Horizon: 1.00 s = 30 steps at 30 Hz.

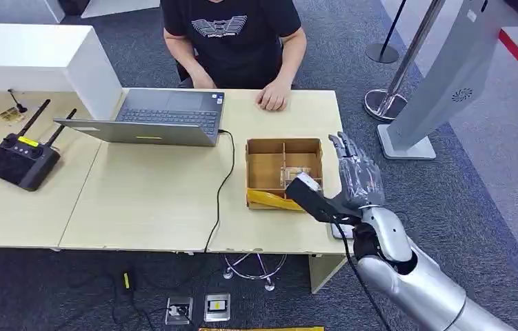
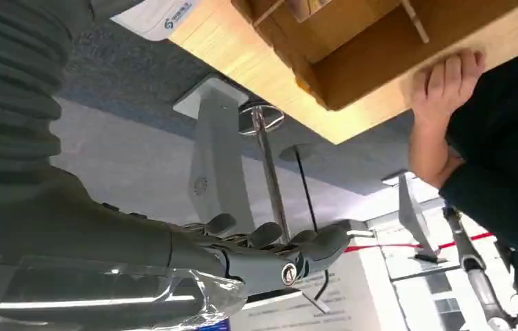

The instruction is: Pass the card to the sensor for recognition and then transmit it.

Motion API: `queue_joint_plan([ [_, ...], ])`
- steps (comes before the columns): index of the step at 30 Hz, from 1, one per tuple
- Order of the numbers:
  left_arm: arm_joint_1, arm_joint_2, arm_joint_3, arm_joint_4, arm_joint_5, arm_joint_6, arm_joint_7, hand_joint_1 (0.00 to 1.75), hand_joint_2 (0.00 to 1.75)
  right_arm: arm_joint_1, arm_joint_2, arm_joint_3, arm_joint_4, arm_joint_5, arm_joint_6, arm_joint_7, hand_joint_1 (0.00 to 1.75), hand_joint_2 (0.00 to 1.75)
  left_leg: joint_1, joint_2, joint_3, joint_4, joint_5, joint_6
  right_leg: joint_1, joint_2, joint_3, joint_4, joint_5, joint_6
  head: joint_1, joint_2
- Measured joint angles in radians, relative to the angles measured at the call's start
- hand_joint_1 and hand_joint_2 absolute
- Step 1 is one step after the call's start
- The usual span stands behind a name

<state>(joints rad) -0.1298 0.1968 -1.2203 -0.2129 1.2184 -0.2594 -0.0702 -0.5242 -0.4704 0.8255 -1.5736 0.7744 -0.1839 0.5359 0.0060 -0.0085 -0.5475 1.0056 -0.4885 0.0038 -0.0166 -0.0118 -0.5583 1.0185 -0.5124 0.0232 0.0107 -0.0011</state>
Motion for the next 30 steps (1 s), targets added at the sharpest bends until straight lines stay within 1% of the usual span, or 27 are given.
queue_joint_plan([
  [7, 0.000, -0.002, 0.000, 0.000, -0.001, 0.000, 0.000, 0.00, 0.00, -0.003, 0.029, 0.050, 0.084, 0.008, -0.020, 0.000, 0.00, 1.75, 0.000, 0.000, 0.000, 0.000, 0.000, 0.000, 0.000, 0.000, 0.000, 0.000, 0.000, 0.000, 0.000, 0.000],
  [10, 0.000, -0.003, 0.000, 0.000, -0.002, 0.000, 0.000, 0.00, 0.00, -0.004, 0.035, 0.063, 0.098, 0.006, -0.030, -0.002, 0.00, 1.75, 0.000, 0.000, 0.000, 0.000, 0.000, 0.000, 0.000, 0.000, 0.000, 0.000, 0.000, 0.000, 0.000, 0.000],
  [14, 0.000, -0.002, 0.000, 0.000, 0.006, 0.000, 0.000, 0.00, 0.00, -0.005, 0.065, 0.079, 0.170, 0.005, -0.043, -0.005, 0.00, 1.75, 0.000, 0.000, 0.000, 0.000, 0.000, 0.000, 0.000, 0.000, 0.000, 0.000, 0.000, 0.000, 0.000, 0.000],
  [17, 0.000, -0.002, 0.000, 0.000, 0.021, 0.000, 0.000, 0.00, 0.00, -0.006, 0.077, 0.090, 0.192, 0.010, -0.053, -0.003, 0.00, 1.75, 0.000, 0.000, 0.000, 0.000, 0.000, 0.000, 0.000, 0.000, 0.000, 0.000, 0.000, 0.000, 0.000, 0.000],
  [21, 0.000, -0.003, 0.002, 0.000, 0.040, 0.000, 0.000, 0.00, 0.00, -0.006, 0.105, 0.104, 0.255, 0.018, -0.071, -0.003, 0.00, 1.75, 0.000, 0.000, 0.000, 0.000, 0.000, 0.000, 0.000, 0.000, 0.000, 0.000, 0.000, 0.000, 0.000, 0.000],
  [30, 0.001, -0.002, 0.005, 0.000, 0.060, 0.000, 0.005, 0.00, 0.00, -0.023, 0.155, 0.120, 0.368, 0.040, -0.113, -0.026, 0.00, 1.75, 0.000, 0.000, 0.000, 0.000, 0.000, 0.000, 0.000, 0.000, 0.000, 0.000, 0.000, 0.000, 0.000, 0.000],
])
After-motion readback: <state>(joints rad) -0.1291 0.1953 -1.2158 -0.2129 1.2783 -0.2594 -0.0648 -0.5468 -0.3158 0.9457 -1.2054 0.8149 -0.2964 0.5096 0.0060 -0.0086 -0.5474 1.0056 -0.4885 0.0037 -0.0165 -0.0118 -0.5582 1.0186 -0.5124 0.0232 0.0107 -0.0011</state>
